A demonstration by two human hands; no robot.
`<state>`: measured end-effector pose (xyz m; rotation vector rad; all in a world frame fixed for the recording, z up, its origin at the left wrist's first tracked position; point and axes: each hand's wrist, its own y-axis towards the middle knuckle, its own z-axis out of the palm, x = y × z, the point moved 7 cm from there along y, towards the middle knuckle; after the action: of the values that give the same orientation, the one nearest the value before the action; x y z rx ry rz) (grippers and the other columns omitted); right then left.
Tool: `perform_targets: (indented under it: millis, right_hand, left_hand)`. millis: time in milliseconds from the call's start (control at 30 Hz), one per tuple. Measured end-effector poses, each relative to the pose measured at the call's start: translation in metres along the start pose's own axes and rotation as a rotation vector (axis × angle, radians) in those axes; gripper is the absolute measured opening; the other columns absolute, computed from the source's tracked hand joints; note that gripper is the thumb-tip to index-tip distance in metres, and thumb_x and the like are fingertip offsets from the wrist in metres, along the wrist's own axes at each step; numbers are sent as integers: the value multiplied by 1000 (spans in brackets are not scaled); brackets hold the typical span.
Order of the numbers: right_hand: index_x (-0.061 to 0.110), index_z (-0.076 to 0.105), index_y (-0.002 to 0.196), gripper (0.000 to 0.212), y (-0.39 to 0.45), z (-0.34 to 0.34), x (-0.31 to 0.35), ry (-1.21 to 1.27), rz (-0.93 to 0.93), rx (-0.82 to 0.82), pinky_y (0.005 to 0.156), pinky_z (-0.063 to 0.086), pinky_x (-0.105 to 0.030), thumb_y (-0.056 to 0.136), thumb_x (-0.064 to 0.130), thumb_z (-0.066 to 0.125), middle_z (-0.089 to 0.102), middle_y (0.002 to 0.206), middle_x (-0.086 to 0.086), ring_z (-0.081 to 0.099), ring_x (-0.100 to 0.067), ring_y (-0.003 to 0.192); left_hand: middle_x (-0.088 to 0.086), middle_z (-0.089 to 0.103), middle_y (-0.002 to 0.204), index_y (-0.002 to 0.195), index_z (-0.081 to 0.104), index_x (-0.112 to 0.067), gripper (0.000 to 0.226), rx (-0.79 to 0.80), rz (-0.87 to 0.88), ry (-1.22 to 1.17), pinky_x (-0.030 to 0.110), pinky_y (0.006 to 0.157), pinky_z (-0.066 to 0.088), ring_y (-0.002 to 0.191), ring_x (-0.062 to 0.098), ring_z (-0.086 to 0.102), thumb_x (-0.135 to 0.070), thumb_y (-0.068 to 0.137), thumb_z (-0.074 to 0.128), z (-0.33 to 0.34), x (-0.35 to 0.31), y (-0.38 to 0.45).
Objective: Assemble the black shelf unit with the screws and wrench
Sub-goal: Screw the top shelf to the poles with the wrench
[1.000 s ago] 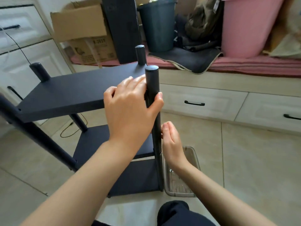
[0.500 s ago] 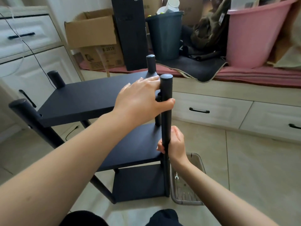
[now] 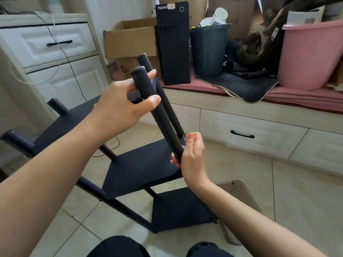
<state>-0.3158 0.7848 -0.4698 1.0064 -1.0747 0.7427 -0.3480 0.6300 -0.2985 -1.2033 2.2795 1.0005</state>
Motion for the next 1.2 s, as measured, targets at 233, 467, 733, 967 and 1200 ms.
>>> perform_targets:
  millis: [233,467,733,967,1200]
  right_hand:
    - [19,41,94,25,-8,59,13,-64,9,138,46,44,-18,107,36,28,53,84,-33,53,-14,55]
    - [17,40,95,25,-10,84,18,-118,-16,177,44,43,-19,107,35,28,51,75,-29,50,-19,54]
    - [22,40,90,24,-6,64,26,-208,-74,118,45,45,-21,107,36,30,50,65,-4,52,-16,51]
    - [32,38,87,22,0,50,25,-361,-145,127,45,45,-21,105,40,30,51,58,6,54,-9,47]
    - [24,42,92,23,-11,45,13,-717,-147,153,59,56,-46,106,37,29,60,61,-1,61,-15,49]
  left_hand:
    - [-25,57,139,146,50,-37,65,-116,-43,-95,3,92,39,127,-12,50,-45,83,60,-55,48,-25]
    - [-24,57,139,142,49,-48,67,-149,-40,-164,13,100,42,126,-9,53,-56,77,57,-77,72,-41]
    - [-24,58,133,144,51,-42,48,-159,-44,-213,-5,80,39,113,-22,52,-26,100,59,-64,76,-36]
    - [-29,59,127,145,51,-43,57,-200,-63,-319,-4,79,40,112,-11,58,-43,88,61,-46,90,-44]
    - [-26,60,136,141,54,-43,57,-217,-133,-564,7,93,46,127,-4,54,-46,84,60,-10,149,-82]
